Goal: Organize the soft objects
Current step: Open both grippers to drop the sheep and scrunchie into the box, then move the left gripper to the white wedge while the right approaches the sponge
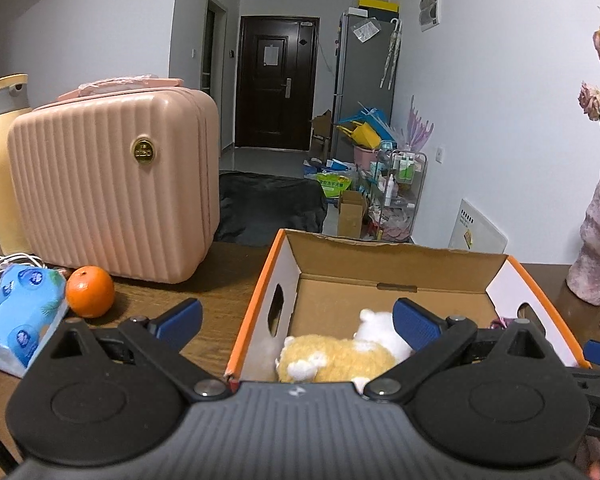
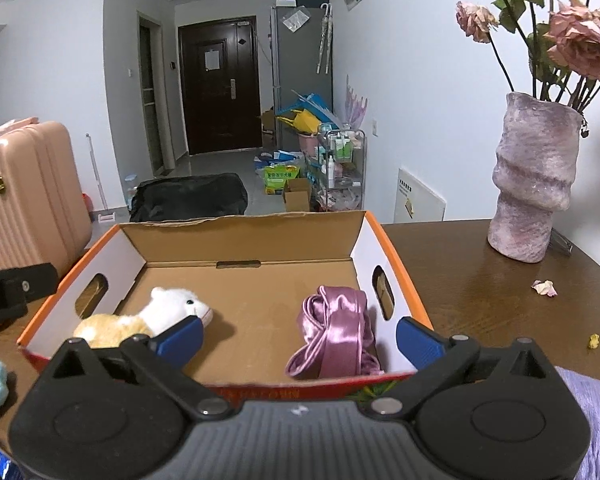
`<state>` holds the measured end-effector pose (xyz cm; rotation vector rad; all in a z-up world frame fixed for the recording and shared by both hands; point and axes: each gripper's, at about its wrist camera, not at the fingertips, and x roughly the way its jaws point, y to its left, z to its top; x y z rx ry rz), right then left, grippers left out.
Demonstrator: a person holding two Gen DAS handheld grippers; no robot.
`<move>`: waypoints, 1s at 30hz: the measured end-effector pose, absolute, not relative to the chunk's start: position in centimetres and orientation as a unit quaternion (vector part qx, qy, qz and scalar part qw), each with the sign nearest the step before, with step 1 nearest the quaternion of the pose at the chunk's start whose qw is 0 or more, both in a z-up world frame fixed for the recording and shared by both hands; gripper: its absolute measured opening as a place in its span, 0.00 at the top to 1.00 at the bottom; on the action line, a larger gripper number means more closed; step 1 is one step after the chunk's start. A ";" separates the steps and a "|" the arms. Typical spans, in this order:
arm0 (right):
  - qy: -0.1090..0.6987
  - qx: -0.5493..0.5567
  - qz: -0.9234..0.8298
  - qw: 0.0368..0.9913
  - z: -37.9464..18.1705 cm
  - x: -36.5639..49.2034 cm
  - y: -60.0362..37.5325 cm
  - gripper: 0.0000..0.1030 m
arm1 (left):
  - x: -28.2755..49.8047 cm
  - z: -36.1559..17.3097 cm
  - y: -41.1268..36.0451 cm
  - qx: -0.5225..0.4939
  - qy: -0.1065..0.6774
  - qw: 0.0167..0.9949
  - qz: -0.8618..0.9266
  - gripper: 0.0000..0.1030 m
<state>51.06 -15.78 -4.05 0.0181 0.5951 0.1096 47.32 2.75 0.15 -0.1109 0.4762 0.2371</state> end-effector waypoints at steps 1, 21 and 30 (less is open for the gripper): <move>0.291 0.009 0.055 0.955 -4.0 50.7 -15.9 0.00 | 47.0 0.1 2.8 -0.054 0.234 0.964 0.117 0.00; 0.255 0.002 0.071 0.964 -3.7 42.5 -17.5 0.00 | 39.5 -0.1 3.1 -0.038 0.217 0.970 0.103 0.00; 0.230 0.003 0.079 0.970 -3.7 38.5 -18.2 0.00 | 34.9 -0.2 3.3 -0.030 0.190 0.977 0.094 0.00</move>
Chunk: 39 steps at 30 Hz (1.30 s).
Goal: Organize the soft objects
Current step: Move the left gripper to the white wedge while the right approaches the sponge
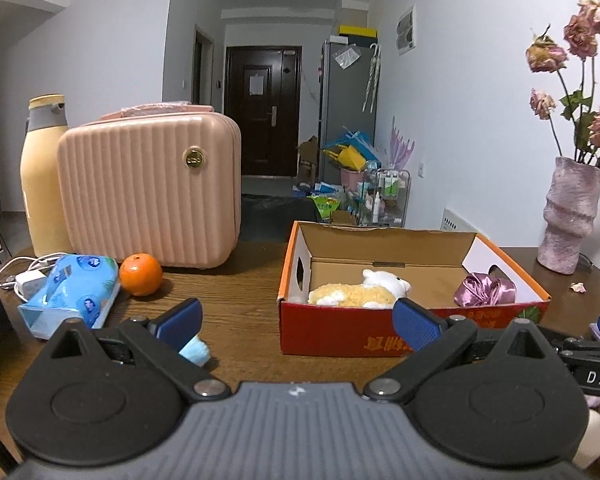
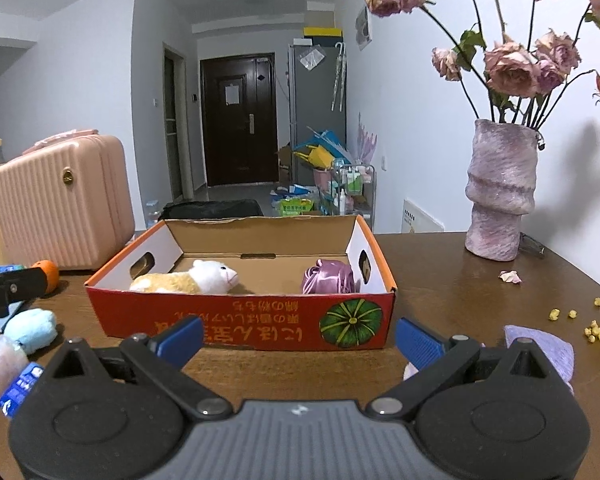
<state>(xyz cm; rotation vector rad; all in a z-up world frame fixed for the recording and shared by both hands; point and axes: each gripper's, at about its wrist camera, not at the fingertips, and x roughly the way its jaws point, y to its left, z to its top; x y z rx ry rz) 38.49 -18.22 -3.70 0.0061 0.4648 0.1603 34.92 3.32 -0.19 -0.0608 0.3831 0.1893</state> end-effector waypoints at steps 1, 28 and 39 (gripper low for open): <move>0.227 0.004 0.080 0.971 -3.6 38.1 -18.3 0.00 | 34.5 -0.1 3.3 -0.030 0.189 0.977 0.093 0.00; 0.211 -0.014 0.102 0.972 -6.1 28.1 -20.9 0.00 | 25.3 -2.5 3.0 -0.007 0.201 0.978 0.049 0.00; 0.224 -0.012 0.099 0.969 -7.2 26.6 -21.4 0.00 | 22.4 -3.9 3.4 0.002 0.221 0.975 0.036 0.00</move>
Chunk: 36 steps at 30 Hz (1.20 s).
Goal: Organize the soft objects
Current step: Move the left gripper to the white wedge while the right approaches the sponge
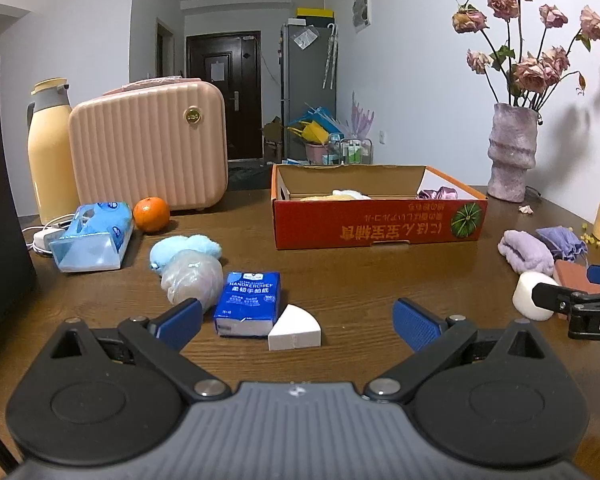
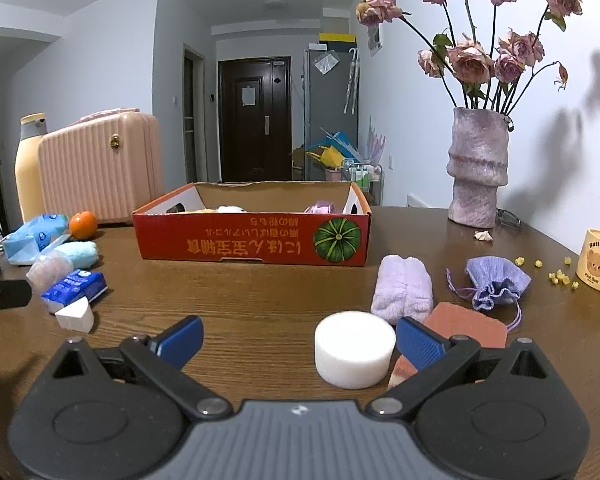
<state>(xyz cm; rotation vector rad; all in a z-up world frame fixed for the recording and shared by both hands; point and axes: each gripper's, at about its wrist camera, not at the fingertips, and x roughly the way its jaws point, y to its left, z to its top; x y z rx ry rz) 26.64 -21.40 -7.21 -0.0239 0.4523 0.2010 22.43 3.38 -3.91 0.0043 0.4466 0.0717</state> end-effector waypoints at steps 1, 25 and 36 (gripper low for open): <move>0.224 -0.012 0.098 0.970 -7.2 26.7 -21.4 0.00 | 22.4 -3.9 3.4 0.003 0.222 0.974 0.035 0.00; 0.229 0.008 0.051 0.972 -7.4 27.1 -22.8 0.00 | 28.5 -7.3 3.2 0.017 0.305 0.951 0.047 0.00; 0.241 0.020 0.034 0.970 -7.8 27.7 -23.7 0.00 | 31.9 -8.2 4.2 -0.002 0.333 0.940 0.068 0.10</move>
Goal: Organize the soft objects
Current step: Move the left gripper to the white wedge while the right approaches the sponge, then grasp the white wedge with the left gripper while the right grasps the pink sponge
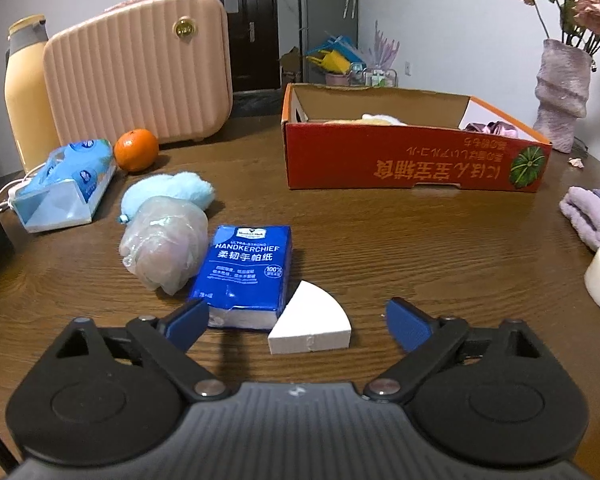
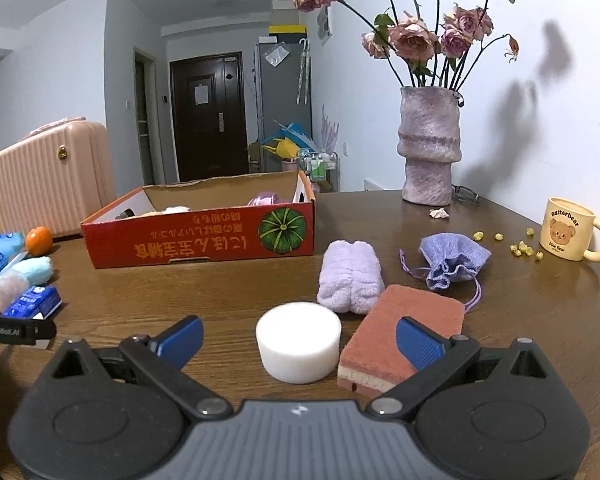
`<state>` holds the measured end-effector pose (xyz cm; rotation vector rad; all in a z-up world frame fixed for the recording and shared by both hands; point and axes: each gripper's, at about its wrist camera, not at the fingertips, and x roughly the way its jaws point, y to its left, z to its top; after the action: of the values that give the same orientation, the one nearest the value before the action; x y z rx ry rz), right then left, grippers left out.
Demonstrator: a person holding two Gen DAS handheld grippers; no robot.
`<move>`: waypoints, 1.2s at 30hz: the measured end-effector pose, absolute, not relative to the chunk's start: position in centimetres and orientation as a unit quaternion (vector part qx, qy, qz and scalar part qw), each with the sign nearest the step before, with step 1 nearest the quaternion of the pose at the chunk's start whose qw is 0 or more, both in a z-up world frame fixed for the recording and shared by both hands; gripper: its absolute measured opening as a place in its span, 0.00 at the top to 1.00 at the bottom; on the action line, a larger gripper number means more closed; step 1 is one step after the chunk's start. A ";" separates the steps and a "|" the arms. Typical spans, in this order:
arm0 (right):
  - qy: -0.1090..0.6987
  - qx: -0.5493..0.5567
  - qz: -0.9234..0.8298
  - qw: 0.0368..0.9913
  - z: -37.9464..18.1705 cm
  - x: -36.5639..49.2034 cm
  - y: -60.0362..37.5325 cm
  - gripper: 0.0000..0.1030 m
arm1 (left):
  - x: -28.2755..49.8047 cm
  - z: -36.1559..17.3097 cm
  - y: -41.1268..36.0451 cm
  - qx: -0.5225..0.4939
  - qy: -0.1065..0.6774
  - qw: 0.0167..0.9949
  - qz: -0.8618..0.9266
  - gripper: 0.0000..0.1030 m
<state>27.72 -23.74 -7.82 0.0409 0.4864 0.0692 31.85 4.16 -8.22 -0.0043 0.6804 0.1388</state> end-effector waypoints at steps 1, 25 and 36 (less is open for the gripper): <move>0.242 0.020 0.035 0.969 -7.9 27.7 -23.7 0.00 | 32.0 -8.3 4.1 -0.002 0.335 0.940 0.068 0.13; 0.255 0.033 0.042 0.965 -8.5 28.5 -23.8 0.00 | 30.1 -7.4 3.2 0.014 0.305 0.952 0.026 0.65; 0.247 0.029 0.037 0.968 -8.4 28.3 -23.8 0.00 | 26.8 -5.1 3.5 0.007 0.245 0.969 0.019 0.66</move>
<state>28.34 -23.85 -8.37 0.0596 0.4997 0.0741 26.79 3.51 -5.08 0.0141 0.4944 0.0388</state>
